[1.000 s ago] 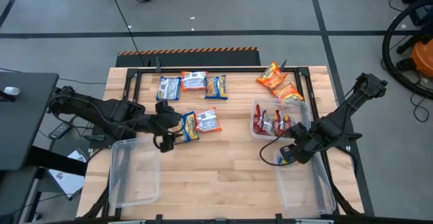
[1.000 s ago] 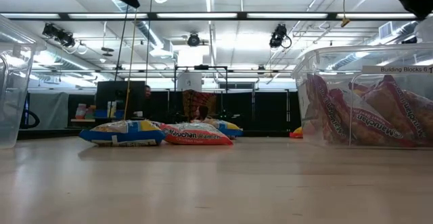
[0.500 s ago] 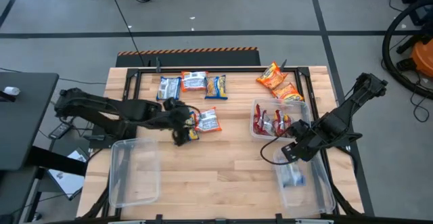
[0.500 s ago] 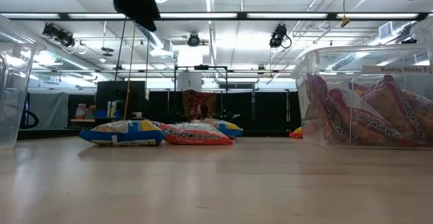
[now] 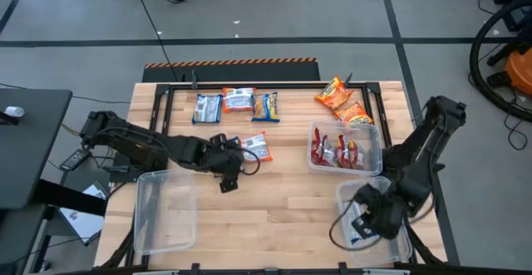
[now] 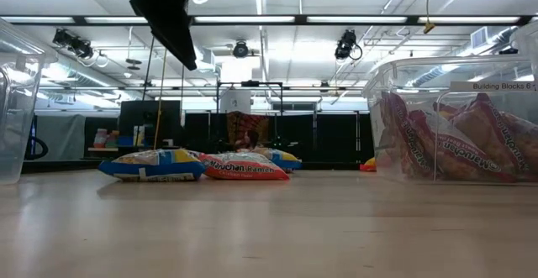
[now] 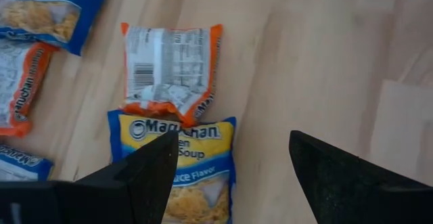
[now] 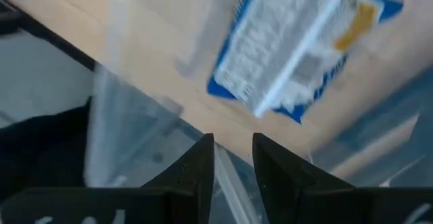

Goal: Sort Maruchan noodles
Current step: Put the blue noodle pack into the bottom right container

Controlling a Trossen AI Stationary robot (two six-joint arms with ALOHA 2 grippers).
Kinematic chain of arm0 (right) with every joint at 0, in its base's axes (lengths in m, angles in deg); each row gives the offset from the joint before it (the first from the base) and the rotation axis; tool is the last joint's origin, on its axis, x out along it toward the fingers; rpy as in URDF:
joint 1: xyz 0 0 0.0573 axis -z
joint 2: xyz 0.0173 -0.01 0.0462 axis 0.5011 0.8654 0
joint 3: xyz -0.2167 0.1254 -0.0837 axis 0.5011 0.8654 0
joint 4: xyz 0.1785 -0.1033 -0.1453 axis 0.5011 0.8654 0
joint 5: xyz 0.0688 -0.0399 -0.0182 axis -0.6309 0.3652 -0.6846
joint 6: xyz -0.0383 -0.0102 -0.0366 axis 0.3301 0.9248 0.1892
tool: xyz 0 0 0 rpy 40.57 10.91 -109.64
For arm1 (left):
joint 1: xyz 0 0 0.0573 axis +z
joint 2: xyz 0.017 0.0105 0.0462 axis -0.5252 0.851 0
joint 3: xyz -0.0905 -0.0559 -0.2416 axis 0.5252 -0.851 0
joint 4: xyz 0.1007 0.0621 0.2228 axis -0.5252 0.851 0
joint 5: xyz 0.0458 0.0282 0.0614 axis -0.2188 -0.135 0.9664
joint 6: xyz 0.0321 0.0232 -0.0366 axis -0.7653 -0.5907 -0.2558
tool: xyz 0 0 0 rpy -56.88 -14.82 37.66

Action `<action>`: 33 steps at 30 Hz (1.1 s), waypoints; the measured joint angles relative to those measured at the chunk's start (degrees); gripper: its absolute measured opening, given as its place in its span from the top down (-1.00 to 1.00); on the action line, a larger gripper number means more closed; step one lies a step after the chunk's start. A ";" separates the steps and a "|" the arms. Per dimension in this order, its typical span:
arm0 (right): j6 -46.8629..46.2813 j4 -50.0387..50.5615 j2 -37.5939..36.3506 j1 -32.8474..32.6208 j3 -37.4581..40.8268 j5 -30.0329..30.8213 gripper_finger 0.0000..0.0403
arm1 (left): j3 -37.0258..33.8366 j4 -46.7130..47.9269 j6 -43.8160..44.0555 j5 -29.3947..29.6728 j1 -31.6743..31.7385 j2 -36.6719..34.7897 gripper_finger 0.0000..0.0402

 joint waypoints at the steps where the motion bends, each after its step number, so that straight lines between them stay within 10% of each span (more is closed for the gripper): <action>1: -1.94 -0.41 0.94 -0.85 0.00 -0.60 0.44 | 0.00 0.02 0.08 -0.01 -0.22 0.04 -0.42; 7: -13.51 -7.29 3.55 -4.65 2.55 -1.85 0.30 | 0.00 -0.03 1.62 0.05 -0.68 0.04 -0.42; 13: -2.38 -7.48 3.45 -4.65 5.25 -3.67 0.19 | 0.00 0.00 2.84 0.06 -0.90 0.04 -0.42; 27: 69.57 -8.02 6.71 -1.67 5.38 -0.20 0.19 | 0.00 4.33 4.83 -0.65 -3.61 0.02 -0.42; 33: 82.04 -6.95 8.49 -1.44 6.66 -0.01 0.20 | 2.51 5.93 13.16 -6.86 -3.91 0.02 -0.42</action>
